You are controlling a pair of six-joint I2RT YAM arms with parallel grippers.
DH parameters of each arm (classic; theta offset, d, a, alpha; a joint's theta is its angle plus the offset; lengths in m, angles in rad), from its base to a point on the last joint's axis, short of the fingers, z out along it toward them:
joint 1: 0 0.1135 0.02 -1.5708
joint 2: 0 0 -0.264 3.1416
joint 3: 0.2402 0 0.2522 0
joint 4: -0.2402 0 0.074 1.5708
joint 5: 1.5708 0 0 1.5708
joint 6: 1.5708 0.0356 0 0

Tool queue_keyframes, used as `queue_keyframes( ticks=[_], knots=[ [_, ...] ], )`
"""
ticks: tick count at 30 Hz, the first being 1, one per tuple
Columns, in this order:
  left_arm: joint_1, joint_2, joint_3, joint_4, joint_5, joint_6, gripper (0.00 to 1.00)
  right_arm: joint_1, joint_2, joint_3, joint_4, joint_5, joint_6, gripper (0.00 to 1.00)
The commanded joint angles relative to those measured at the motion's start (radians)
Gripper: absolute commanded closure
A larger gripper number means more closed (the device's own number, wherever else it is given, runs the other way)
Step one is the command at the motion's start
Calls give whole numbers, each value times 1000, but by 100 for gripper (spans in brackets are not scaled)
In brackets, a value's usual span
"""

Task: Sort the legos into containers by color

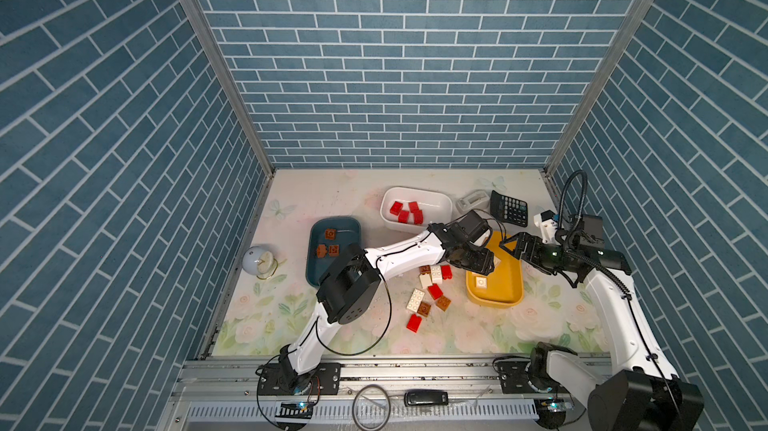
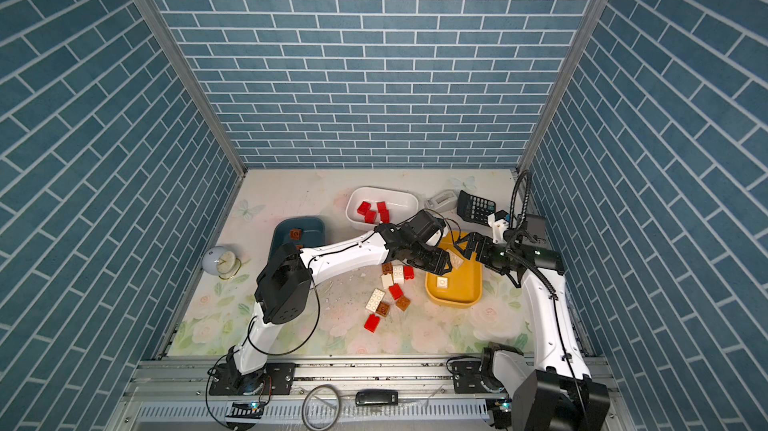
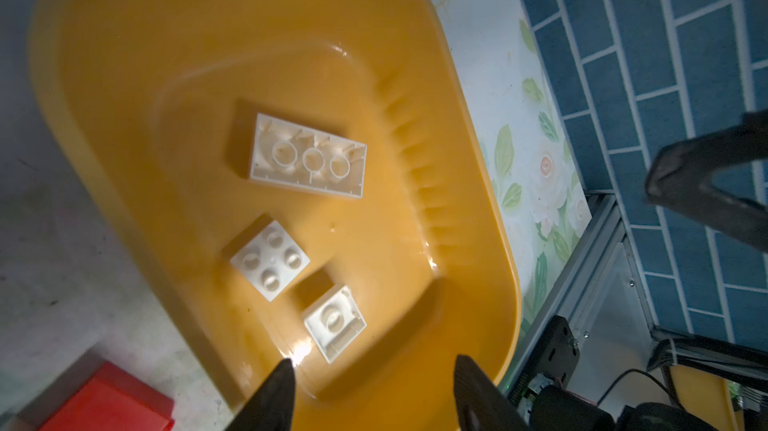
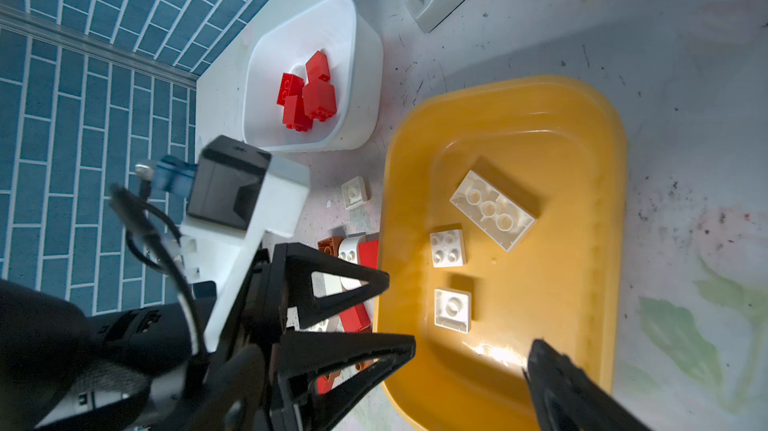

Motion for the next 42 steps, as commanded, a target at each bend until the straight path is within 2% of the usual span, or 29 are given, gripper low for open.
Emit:
queue_keyframes(
  ticks=[1,6,8,13,20,26,33,39,42],
  knots=[
    [4,-66,-25,-13,-36,17,27,-1,-11,25,-36,0,-35,1],
    [24,-187,-104,-89,-63,76,19,3,-7,32,-50,-50,-51,1],
    [46,-256,-169,-118,-64,100,13,20,-11,36,-54,-52,-46,1],
    [127,-430,-337,-152,-41,147,1,121,-6,51,-68,31,-22,1],
    [307,-646,-549,-105,61,162,0,278,7,55,-25,152,89,1],
    [421,-756,-689,-25,142,159,0,396,42,74,-25,264,155,1],
    [476,-817,-759,5,175,155,0,543,128,113,20,404,185,1],
    [487,-832,-766,0,180,158,0,696,334,237,38,599,164,1],
    [497,-844,-768,-6,181,162,0,747,430,279,85,659,176,2]
  ],
)
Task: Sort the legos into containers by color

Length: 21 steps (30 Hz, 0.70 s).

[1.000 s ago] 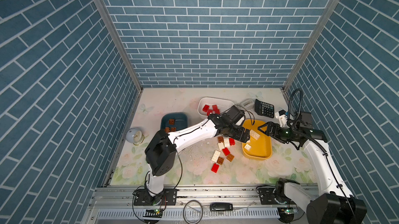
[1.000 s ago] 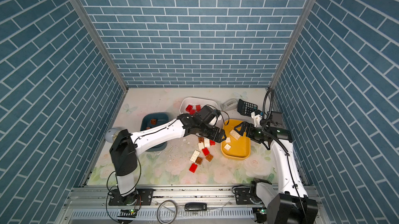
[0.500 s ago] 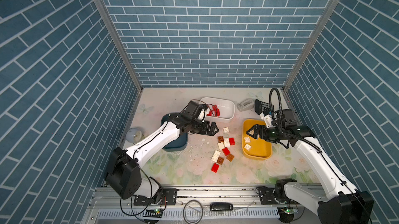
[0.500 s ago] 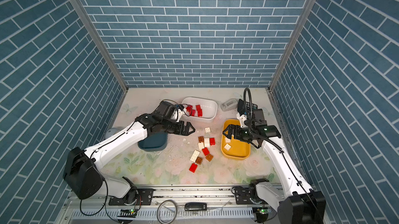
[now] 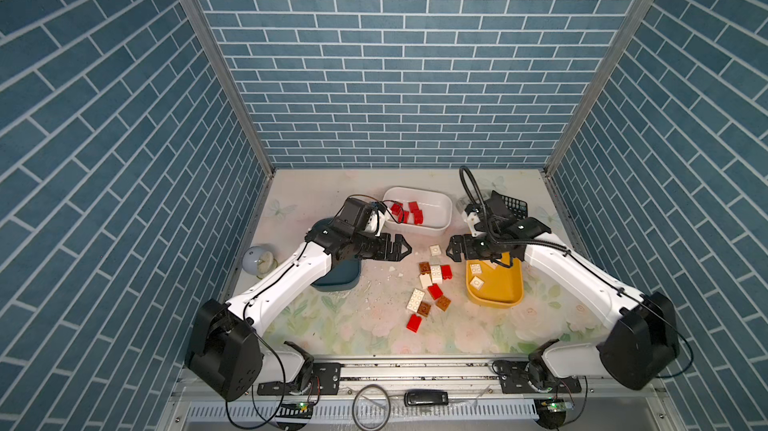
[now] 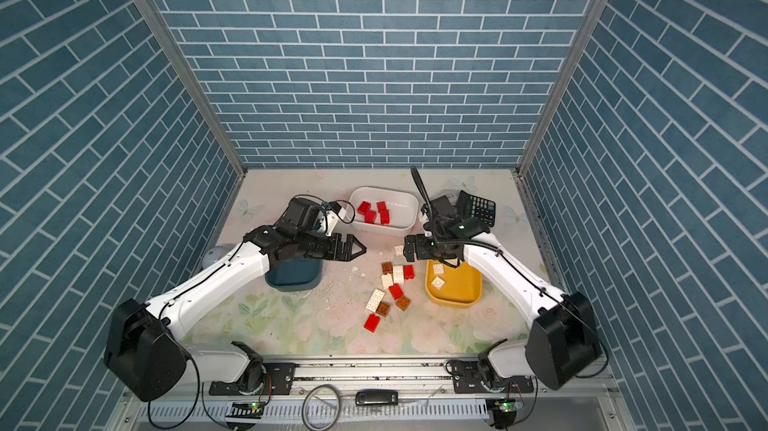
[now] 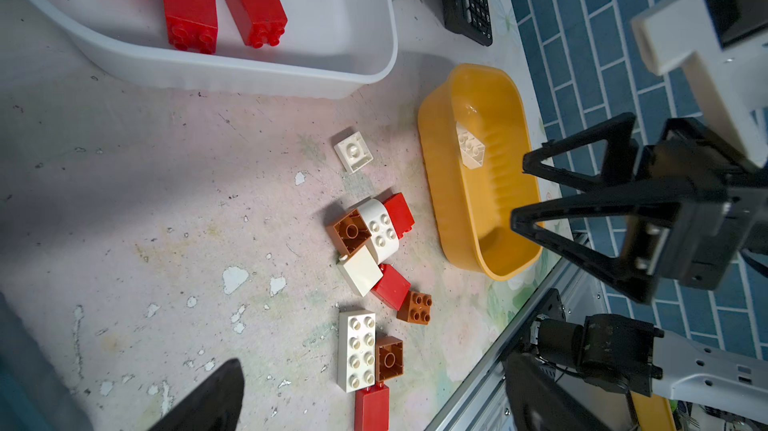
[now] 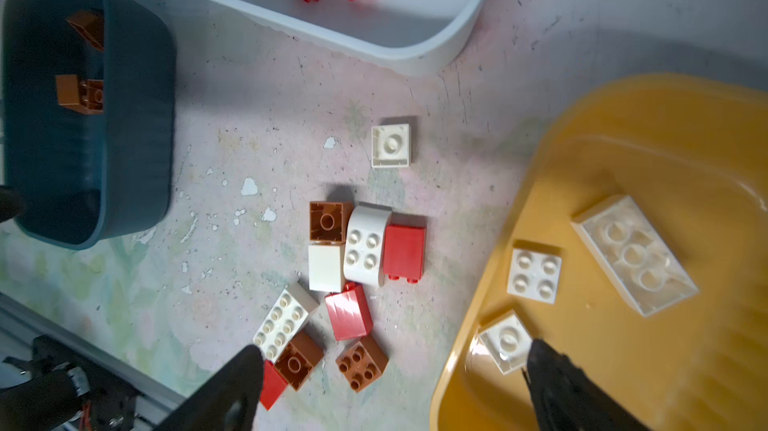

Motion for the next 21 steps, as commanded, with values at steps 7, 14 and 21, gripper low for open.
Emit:
queue_keyframes(
  ticks=[7,14,21],
  knots=[
    [33,-65,-51,37,26,-5,0,93,268,111,143,211,29,12],
    [42,-94,-79,56,26,-19,0,100,450,196,197,242,12,21],
    [50,-106,-97,63,24,-24,0,103,546,229,231,213,17,34]
  ],
)
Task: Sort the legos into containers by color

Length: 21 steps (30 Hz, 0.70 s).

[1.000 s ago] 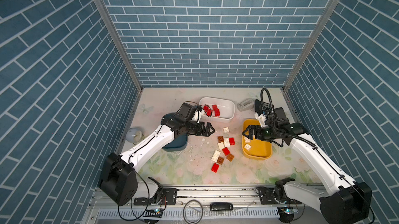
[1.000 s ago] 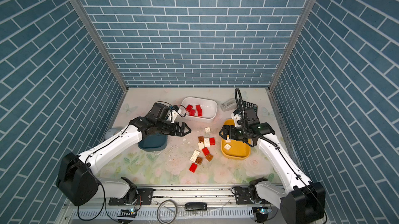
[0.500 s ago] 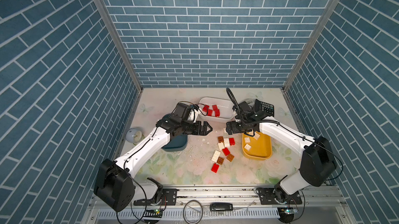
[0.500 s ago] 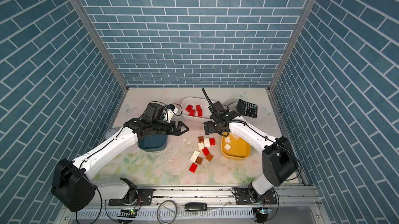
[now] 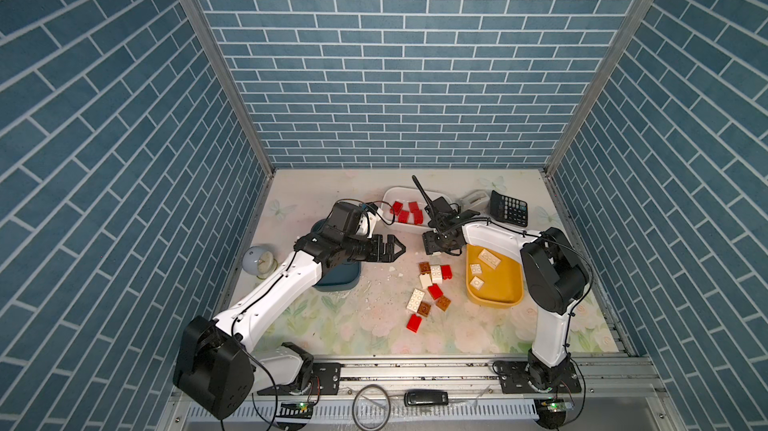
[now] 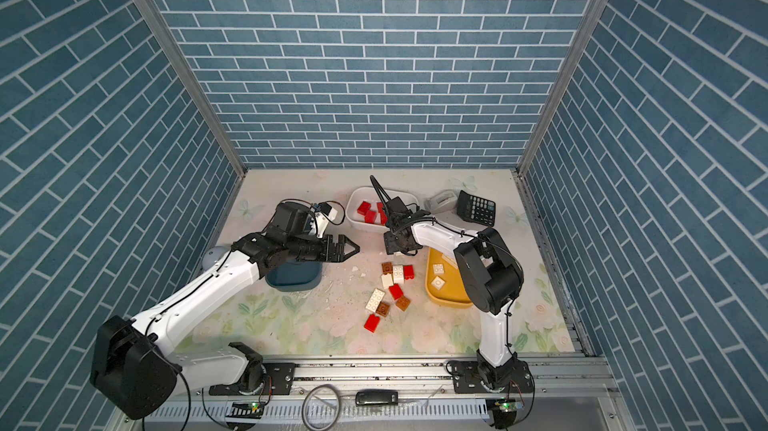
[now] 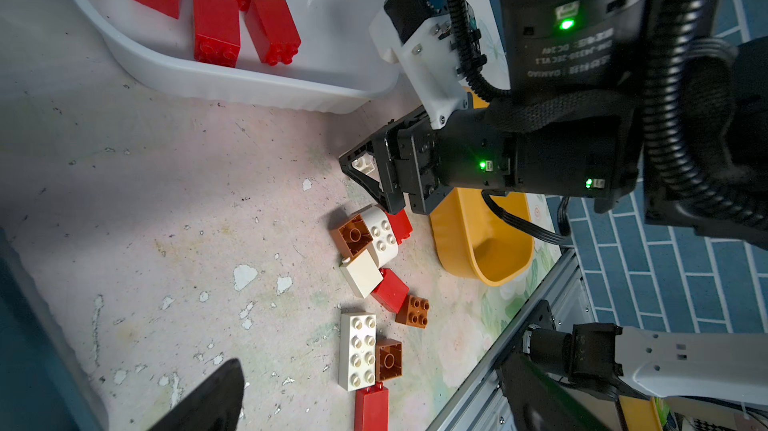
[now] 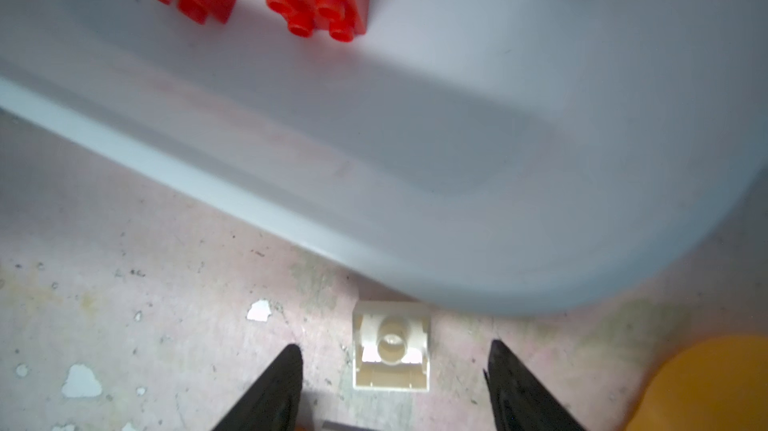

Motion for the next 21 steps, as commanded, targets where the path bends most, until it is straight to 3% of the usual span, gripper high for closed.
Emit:
queue_keyframes(
  ticks=[1,3,4,14,21],
  knots=[
    [9,-19,-17,12,5,-2,0,5,34,31,17,14,9,39],
    [11,-23,-19,4,-5,1,0,7,45,42,6,34,12,57],
    [11,-23,-20,-1,-8,3,0,8,47,43,3,39,15,59],
    [11,-33,-45,9,-7,-6,0,15,82,42,-15,28,20,57],
    [11,-37,-53,12,-7,-9,0,16,80,31,-29,29,20,71]
  ],
)
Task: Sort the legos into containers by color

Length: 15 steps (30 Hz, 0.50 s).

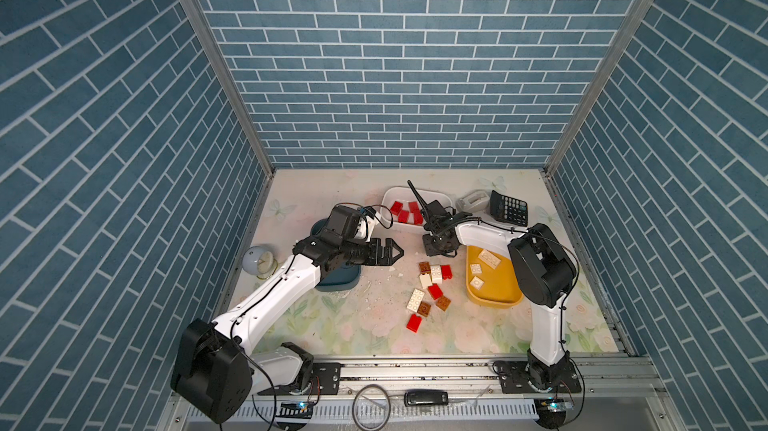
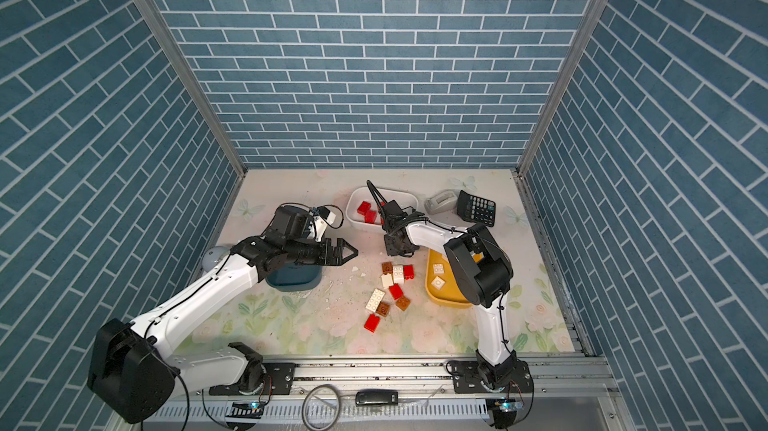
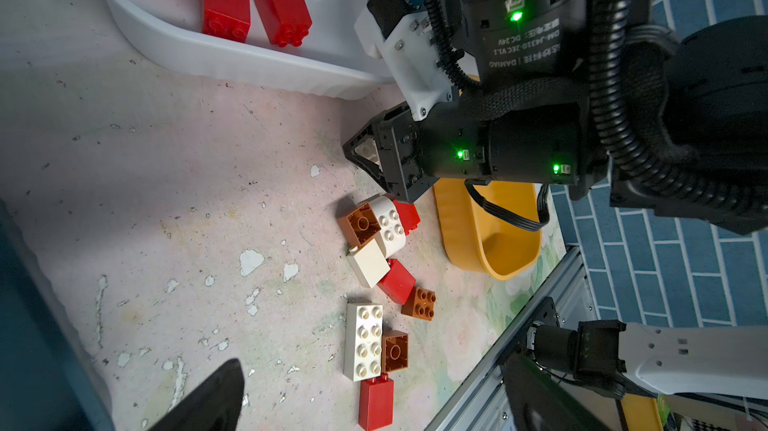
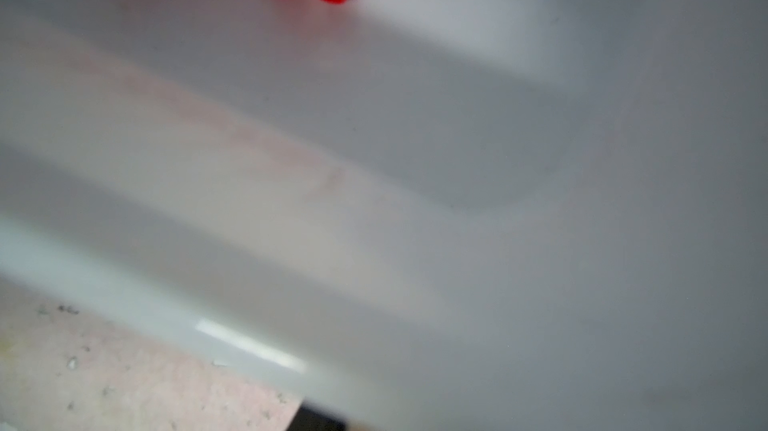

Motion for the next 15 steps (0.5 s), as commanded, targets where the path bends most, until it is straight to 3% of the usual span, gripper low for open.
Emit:
queue_keyframes(
  ticks=[1,6,15],
  knots=[
    [6,-19,-15,12,-5,-4,0,6,4,11,-37,18,15,73],
    [6,-12,-10,23,3,-10,0,6,-82,5,-77,20,4,74],
    [6,2,-9,52,26,-30,1,-42,-406,-127,-211,66,-11,74]
  ],
)
